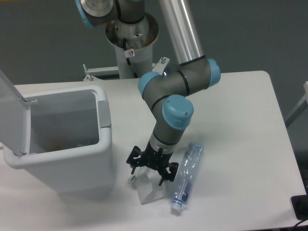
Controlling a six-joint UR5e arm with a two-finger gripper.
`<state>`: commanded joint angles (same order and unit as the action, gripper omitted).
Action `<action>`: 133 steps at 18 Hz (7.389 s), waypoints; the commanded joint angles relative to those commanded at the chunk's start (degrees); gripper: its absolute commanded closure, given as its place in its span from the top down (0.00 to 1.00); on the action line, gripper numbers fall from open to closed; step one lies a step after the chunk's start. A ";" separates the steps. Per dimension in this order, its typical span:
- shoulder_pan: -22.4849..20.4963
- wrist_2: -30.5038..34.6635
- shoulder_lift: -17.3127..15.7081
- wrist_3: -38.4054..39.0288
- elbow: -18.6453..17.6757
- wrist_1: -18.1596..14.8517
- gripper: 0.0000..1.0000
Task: Place the trash in the trash can
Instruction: 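Close the gripper on the crumpled white wrapper and lift it, then carry the wrapper over the trash can and release it inside, then move the open gripper down over the clear plastic bottle, then close the gripper around the bottle's capped end, then lift the bottle and carry it over the trash can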
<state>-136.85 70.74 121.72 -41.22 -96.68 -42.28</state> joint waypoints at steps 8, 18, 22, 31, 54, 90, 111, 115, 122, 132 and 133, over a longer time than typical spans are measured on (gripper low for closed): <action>0.97 1.42 0.53 6.15 0.26 0.79 0.00; -2.18 -9.26 -7.37 11.05 4.56 0.79 0.00; -3.78 -11.77 -8.61 18.97 11.23 0.79 0.00; -2.81 -11.68 -18.78 35.67 13.55 0.70 0.00; -0.15 -10.71 -33.04 35.76 0.52 0.79 1.00; -1.05 8.97 11.52 10.72 17.58 1.23 1.00; 0.18 12.31 11.26 9.40 16.08 1.14 0.44; 0.27 12.31 11.08 9.32 16.08 1.14 0.43; 0.18 12.23 10.38 9.14 16.26 1.23 0.40; -4.91 6.09 2.83 9.58 18.01 2.28 0.36; -5.70 3.12 1.69 10.10 18.89 2.55 0.36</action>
<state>-142.55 73.86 123.41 -31.12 -77.79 -39.73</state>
